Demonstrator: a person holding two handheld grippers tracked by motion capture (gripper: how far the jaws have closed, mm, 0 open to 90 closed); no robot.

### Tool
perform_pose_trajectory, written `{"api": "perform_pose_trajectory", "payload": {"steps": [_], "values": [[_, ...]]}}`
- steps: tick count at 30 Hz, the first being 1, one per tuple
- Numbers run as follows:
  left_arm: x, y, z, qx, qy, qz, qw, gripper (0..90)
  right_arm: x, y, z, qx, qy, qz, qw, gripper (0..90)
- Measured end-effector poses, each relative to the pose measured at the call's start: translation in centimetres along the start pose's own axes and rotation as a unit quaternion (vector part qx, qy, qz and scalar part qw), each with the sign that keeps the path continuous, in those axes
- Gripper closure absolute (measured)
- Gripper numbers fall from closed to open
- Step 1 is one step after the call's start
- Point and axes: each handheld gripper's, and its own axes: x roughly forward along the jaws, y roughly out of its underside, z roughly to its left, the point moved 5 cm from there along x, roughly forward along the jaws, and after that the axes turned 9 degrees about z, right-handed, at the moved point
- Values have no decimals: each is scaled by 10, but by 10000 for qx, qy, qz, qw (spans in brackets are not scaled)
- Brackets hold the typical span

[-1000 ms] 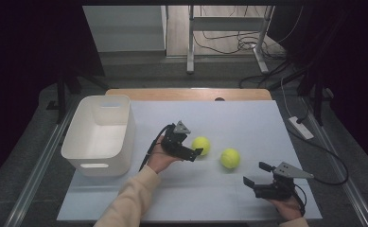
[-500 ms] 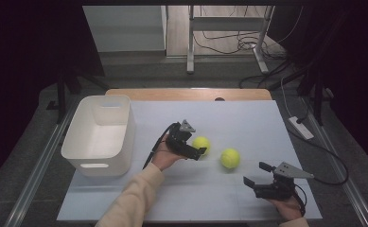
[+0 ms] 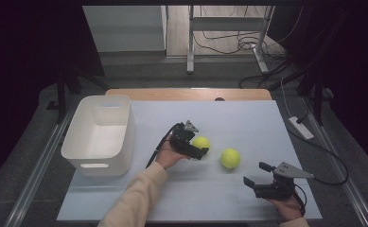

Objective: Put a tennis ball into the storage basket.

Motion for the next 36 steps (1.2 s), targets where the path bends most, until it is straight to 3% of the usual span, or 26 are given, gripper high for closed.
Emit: {"api": "perform_pose_trajectory", "payload": {"steps": [22,25,28,36], "values": [[23,3,3,-52,127,282,9995,36,0,1,-1,-3,3,14,10000,82],[23,3,3,17,68,271,9996,138,0,1,-1,-3,3,21,10000,82],[22,2,3,-8,158,200,9997,259,0,1,-1,-17,9,27,10000,82],[17,2,1,15,118,178,9998,271,0,1,-2,-3,23,27,10000,83]]}}
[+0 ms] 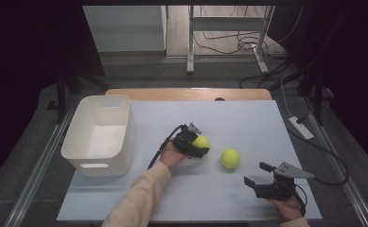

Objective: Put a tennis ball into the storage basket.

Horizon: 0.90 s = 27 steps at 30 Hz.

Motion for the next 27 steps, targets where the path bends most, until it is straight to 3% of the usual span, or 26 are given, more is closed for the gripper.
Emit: {"api": "perform_pose_trajectory", "payload": {"steps": [27], "values": [[-37,-2,-7,25,49,-512,9987,271,0,-1,0,15,2,-46,10000,82]]}}
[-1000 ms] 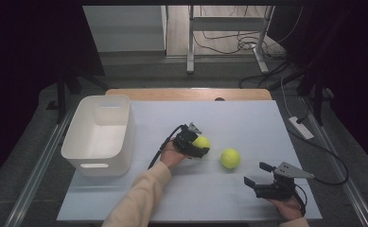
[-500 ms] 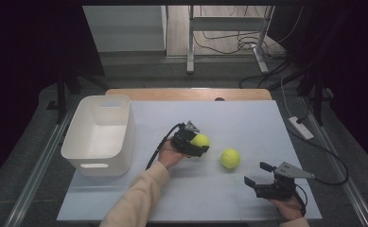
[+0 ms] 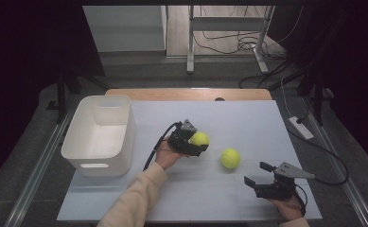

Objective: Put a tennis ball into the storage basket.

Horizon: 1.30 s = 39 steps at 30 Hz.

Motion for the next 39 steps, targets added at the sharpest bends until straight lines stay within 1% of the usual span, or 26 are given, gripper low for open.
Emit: {"api": "perform_pose_trajectory", "payload": {"steps": [5,12,20,24,31,36,39], "values": [[-10,-1,-1,59,-34,-109,9999,271,0,0,1,-15,-5,2,10000,82],[-19,0,-1,100,-50,-135,9998,270,0,0,1,-15,-8,-2,10000,82],[-29,0,1,63,-93,-257,9996,270,0,0,1,-12,-5,5,10000,82],[-34,0,1,49,-81,-368,9993,271,1,0,1,-14,-5,23,10000,82],[-42,0,1,35,-49,-482,9988,271,1,0,1,-14,-5,16,10000,82],[-48,0,2,40,-64,-553,9984,271,1,0,1,-24,4,14,10000,83],[-51,-1,2,8,-63,-606,9981,271,1,0,1,-20,-2,7,10000,82]]}}
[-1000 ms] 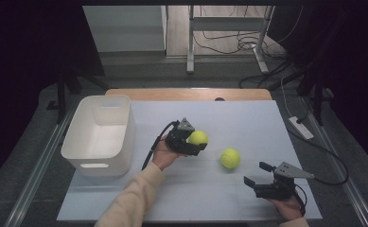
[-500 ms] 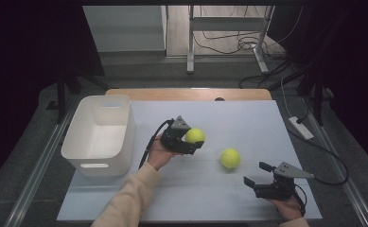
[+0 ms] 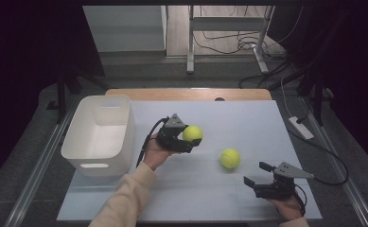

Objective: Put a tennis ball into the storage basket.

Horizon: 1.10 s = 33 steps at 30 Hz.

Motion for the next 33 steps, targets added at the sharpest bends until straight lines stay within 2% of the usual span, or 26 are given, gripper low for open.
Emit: {"api": "perform_pose_trajectory", "payload": {"steps": [13,33], "values": [[-14,-3,2,-4,-82,-196,9998,271,0,0,0,-6,1,-6,10000,83],[-33,-4,9,-56,-191,-362,9991,271,0,0,0,-5,3,-13,10000,83]]}}
